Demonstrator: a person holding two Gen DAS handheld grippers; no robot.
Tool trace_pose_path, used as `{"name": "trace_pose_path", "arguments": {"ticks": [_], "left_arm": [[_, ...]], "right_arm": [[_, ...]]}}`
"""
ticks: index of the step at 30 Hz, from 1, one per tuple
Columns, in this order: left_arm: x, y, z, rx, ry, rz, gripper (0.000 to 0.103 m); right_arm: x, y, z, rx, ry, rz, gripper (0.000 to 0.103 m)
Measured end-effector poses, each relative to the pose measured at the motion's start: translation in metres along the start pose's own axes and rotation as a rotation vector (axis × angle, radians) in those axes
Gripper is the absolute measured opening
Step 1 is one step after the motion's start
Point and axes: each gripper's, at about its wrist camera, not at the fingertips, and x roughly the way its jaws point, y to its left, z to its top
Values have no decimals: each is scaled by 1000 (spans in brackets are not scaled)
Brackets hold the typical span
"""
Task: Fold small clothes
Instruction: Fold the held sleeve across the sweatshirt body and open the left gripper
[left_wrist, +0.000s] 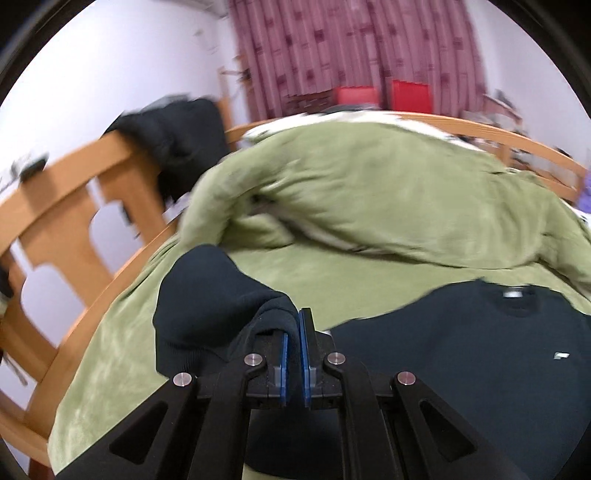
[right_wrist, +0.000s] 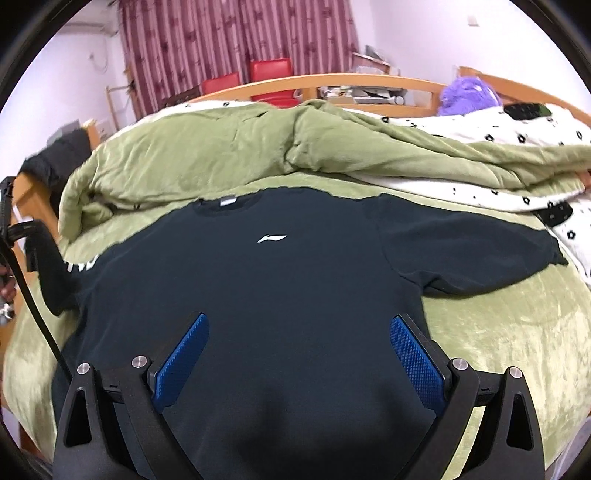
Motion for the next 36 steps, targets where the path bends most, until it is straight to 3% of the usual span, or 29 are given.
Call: {"name": "trace_pose_path", "arguments": {"ticks": [5, 8, 14, 17, 21, 23, 28, 29, 31, 36], "left_arm": [[-24, -97, 9, 62, -14, -87, 6], [-31, -154, 4, 87, 1, -155, 6], [-34, -245, -39, 166, 51, -246, 6], [-29, -271, -63, 193, 96, -269, 9], [-30, -279, -81, 194, 141, -312, 13], [-32, -271, -84, 187, 162, -335, 31], [-49, -234, -86, 157, 134, -333, 43], [-52, -222, -86, 150, 129, -327, 59], [-59, -194, -88, 125, 99, -311, 71], [-65, -129, -97, 72, 98, -238, 71]], "right_arm": [[-16, -20, -2, -2, -49, -56, 97], [-17, -30, -3, 41, -38, -17, 97], [-17, -43, -5, 72, -30, -3, 97], [-15, -47, -7, 72, -19, -9, 97], [-17, -47, -7, 72, -15, 4, 97], [-19, -44, -7, 61, -23, 9, 97], [-17, -29, -5, 32, -24, 19, 97], [-17, -25, -4, 28, -23, 24, 97], [-15, -17, -4, 20, -23, 41, 96], [-9, 18, -5, -36, -13, 99, 76]]}}
